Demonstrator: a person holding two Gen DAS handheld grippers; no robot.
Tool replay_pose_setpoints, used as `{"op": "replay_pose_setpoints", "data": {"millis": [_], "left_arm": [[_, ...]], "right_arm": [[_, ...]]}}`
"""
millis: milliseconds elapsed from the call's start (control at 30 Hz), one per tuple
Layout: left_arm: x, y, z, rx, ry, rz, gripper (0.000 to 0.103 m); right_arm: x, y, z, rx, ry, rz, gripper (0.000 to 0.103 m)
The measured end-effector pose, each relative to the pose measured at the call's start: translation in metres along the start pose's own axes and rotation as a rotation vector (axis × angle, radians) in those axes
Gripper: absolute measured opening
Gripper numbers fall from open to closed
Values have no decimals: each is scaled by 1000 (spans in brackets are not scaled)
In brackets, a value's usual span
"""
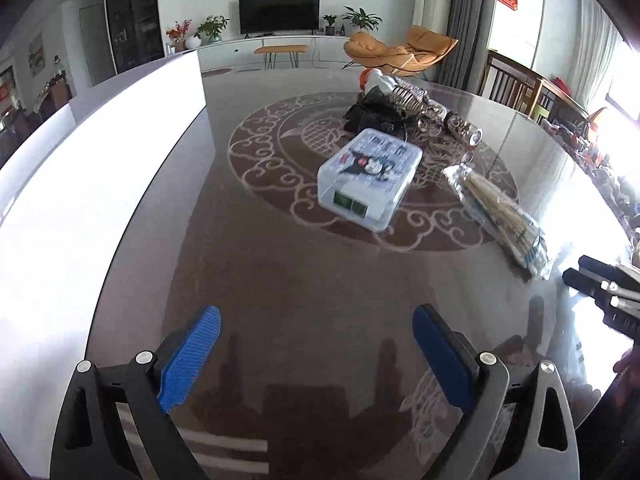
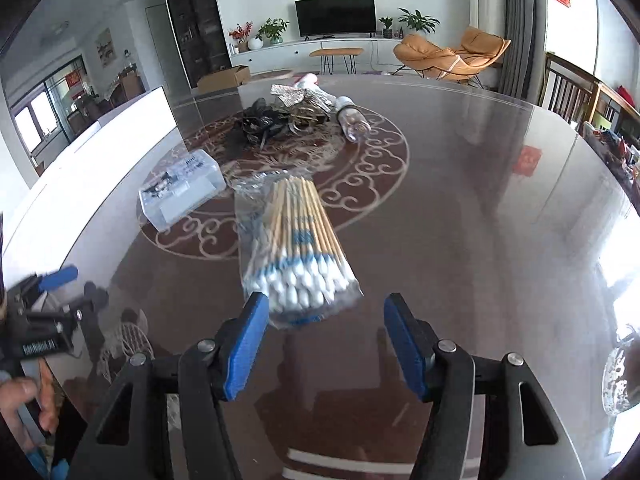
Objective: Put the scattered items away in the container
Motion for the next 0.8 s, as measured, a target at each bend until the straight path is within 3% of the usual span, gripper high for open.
{"op": "replay_pose_setpoints", "data": {"millis": [133, 300, 467, 567, 667, 700, 733, 800], "left_arm": [[-49, -10, 11, 31, -8, 117, 98], [-84, -18, 52, 1, 80, 266, 98], [-100, -16, 86, 107, 150, 239, 98], [-101, -15, 105, 103, 197, 231, 99], [-99, -11, 111, 118, 189, 204, 100], [-98, -10, 110, 112, 178, 199, 93], [-98, -9, 106, 105, 158, 188, 68], [-99, -4, 100, 62, 147, 156, 62]], "right_arm": [[15, -16, -3, -15, -8, -1, 62], [19, -13, -4, -20, -51, 3, 64], [24, -11, -1, -9, -104, -6, 64], [23, -12, -2, -15, -109, 7, 64], [23, -14, -2, -27, -111, 17, 64], [23, -15, -3, -32, -112, 20, 64], [23, -16, -3, -37, -113, 24, 64], [23, -17, -4, -48, -111, 24, 64]]}}
Point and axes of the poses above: each gripper's, at about its wrist camera, not at the fingertips, and z roughly the way its jaws point, y to its left, x to its underside, the point moved 3 cm from there along z, roughly the way its jaws point, and after that the axes turned 13 degrees about z, right-handed, at the moved point
